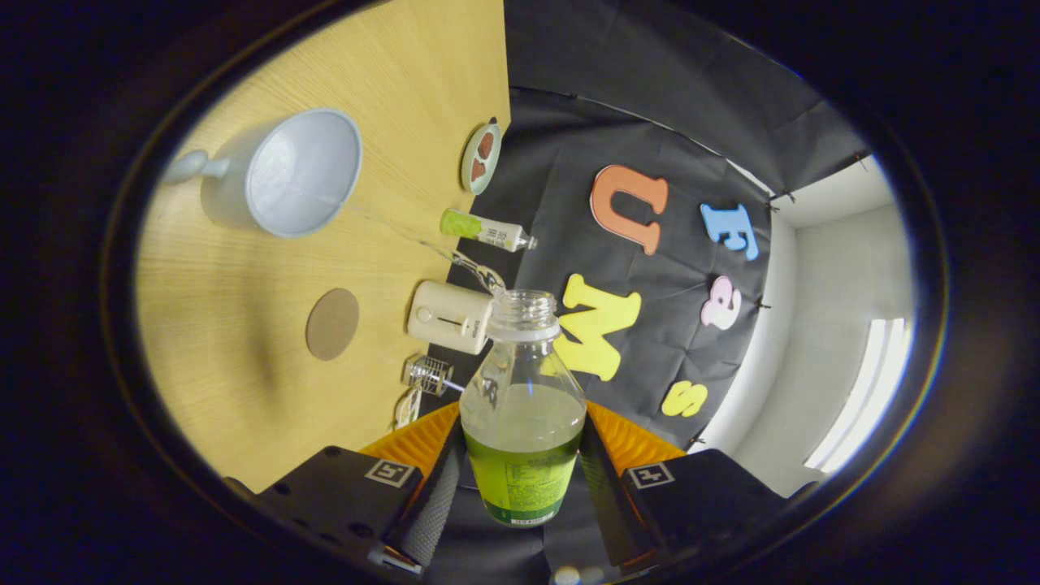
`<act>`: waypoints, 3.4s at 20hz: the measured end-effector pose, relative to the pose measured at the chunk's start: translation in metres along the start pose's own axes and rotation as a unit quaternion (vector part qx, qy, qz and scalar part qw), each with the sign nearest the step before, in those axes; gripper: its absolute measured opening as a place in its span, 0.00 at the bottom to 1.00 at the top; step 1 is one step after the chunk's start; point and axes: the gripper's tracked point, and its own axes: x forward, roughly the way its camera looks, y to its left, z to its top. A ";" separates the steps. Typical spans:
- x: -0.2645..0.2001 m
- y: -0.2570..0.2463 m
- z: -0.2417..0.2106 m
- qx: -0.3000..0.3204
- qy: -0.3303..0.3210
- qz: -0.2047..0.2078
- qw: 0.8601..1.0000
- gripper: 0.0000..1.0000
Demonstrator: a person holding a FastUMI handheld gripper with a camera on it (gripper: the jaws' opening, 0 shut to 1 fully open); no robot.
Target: Take the bottle from table, then pour the juice into the cup, finally place the bottle on the coaster
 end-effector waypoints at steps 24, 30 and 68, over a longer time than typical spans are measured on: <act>-0.009 -0.025 0.019 -0.076 -0.006 -0.045 0.996 0.80; -0.008 -0.032 0.018 -0.093 -0.006 -0.062 0.994 0.80; -0.025 -0.133 0.022 -0.154 0.005 -0.210 0.965 0.79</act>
